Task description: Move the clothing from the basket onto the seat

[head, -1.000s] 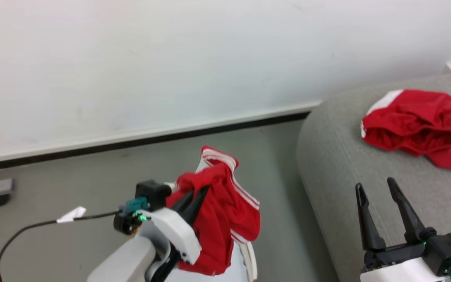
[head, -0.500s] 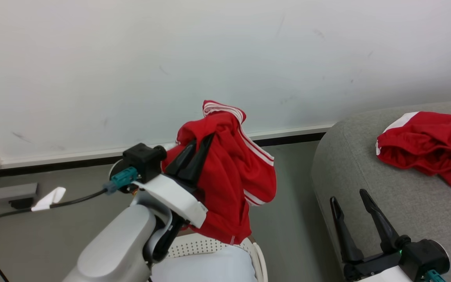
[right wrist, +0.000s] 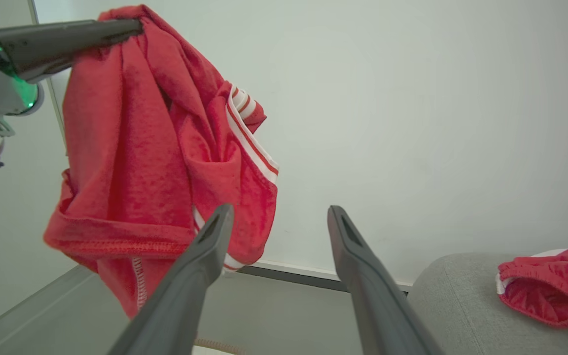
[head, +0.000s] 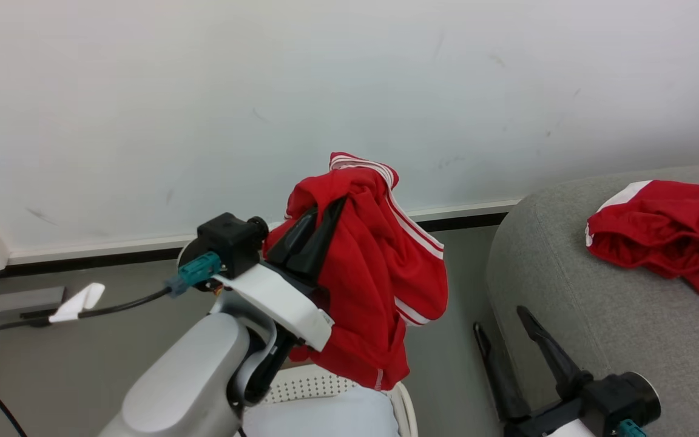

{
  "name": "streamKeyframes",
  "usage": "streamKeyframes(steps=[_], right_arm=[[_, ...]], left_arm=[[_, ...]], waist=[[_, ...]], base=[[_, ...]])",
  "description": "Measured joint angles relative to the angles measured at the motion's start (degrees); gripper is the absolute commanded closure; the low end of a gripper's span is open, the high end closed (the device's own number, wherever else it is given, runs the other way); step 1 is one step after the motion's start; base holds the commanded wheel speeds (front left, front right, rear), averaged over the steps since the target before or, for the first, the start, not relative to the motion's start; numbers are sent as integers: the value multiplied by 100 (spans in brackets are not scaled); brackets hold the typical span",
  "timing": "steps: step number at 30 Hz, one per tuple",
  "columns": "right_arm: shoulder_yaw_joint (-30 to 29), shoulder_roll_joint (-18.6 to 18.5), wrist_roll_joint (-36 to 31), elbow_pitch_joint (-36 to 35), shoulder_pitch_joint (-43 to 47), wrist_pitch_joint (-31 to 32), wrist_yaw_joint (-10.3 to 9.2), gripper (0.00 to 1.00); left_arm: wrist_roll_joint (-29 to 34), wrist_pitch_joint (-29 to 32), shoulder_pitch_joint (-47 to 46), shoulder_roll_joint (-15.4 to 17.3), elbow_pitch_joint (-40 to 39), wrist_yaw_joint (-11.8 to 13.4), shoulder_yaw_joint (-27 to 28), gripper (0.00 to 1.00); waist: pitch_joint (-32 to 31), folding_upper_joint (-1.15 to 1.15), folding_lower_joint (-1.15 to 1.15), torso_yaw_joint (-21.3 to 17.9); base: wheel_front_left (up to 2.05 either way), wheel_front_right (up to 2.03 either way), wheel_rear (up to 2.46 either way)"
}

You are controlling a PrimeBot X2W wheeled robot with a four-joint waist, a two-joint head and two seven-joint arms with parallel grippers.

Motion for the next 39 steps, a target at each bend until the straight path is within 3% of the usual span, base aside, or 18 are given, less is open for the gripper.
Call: streamKeyframes(steps=[13, 23, 33, 34, 35, 36, 39], right_arm=[[1176, -464, 93, 927, -983, 0, 0, 0], [2502, -719, 837, 1820, -1681, 0, 0, 0], [2843, -691, 1291, 1989, -2023, 0, -1, 0], [2858, -689, 1304, 2008, -2049, 0, 0, 23], [2864, -684, 1328, 2017, -2069, 0, 0, 55], [2867, -679, 1343, 2022, -2079, 0, -1, 100], [2878, -671, 1384, 2020, -2082, 0, -1, 100]], left_arm=[[2, 74, 165, -232, -57, -124, -437, 100], [76, 135, 194, -559, 53, -281, -887, 100], [97, 275, 239, -705, 60, -408, -1282, 100], [97, 293, 246, -709, 53, -434, -1302, 100], [97, 311, 254, -710, 44, -437, -1325, 100], [97, 314, 264, -710, 36, -438, -1347, 100], [94, 335, 282, -699, 24, -441, -1373, 100]], waist=[[17, 0, 0, 401], [-43, 0, 0, 951], [-147, 0, 1, 1417], [-158, 0, 1, 1447], [-167, 0, 0, 1474], [-175, 0, 1, 1495], [-186, 0, 0, 1530]], base=[[0, 0, 0], [0, 0, 0], [0, 0, 0], [0, 0, 0], [0, 0, 0], [0, 0, 0], [0, 0, 0]])
